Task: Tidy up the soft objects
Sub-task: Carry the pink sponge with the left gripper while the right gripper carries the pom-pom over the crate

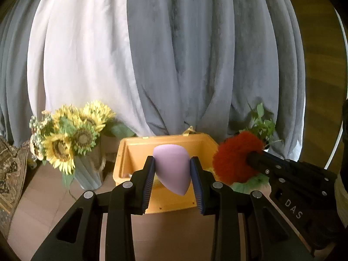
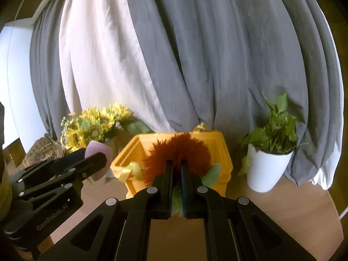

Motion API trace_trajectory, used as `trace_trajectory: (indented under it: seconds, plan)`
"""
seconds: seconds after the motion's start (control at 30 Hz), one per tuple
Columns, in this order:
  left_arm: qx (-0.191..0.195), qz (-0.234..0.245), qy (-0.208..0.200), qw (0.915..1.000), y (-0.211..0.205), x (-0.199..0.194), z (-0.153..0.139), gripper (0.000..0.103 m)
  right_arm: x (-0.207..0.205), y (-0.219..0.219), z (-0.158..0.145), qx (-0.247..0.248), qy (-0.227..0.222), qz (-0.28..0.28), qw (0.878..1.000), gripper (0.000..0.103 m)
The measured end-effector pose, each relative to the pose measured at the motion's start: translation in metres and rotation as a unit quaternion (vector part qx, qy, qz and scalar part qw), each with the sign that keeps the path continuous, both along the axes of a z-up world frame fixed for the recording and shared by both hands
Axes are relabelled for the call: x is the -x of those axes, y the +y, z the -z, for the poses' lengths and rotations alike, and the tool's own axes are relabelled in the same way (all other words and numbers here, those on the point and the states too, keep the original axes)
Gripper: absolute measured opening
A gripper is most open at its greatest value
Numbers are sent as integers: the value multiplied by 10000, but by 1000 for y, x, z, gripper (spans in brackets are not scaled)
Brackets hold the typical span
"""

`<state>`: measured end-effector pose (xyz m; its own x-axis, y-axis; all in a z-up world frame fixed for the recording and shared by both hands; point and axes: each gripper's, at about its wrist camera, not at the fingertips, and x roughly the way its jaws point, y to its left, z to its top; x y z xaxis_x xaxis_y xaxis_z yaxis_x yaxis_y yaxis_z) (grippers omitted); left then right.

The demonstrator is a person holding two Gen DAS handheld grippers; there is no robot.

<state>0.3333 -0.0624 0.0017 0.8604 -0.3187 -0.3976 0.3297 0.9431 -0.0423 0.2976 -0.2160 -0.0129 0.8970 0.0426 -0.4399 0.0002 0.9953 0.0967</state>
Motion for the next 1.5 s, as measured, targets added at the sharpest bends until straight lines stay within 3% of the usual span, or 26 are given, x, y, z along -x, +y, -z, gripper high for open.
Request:
trace_trajectory:
  seconds: [0.9, 1.17, 1.5]
  plan:
    - [-115, -64, -408, 9991, 11, -78, -28, 33, -68, 13, -32, 107, -582, 13, 9982, 8]
    - [-151, -15, -311, 9994, 4, -116, -17, 33, -106, 9, -24, 112, -474, 9, 9988, 8]
    - [-255, 32, 39, 9997, -8, -161, 16, 33, -153, -4, 7, 47, -109, 70, 9999, 8]
